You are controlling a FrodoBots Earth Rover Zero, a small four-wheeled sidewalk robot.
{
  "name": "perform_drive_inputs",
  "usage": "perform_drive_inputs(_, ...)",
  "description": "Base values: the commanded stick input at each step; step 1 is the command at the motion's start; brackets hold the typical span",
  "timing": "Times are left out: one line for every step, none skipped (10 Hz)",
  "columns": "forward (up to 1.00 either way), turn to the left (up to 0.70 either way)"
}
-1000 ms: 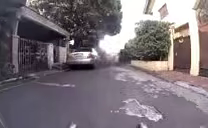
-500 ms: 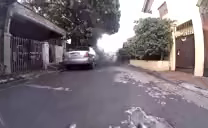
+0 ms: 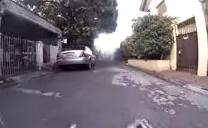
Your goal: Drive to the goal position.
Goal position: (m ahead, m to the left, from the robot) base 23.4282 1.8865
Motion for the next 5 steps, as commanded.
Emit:
perform_drive_inputs(0.70, 0.00)
perform_drive_inputs(0.70, 0.00)
perform_drive_inputs(0.70, 0.00)
perform_drive_inputs(0.70, 0.00)
perform_drive_inputs(0.70, 0.00)
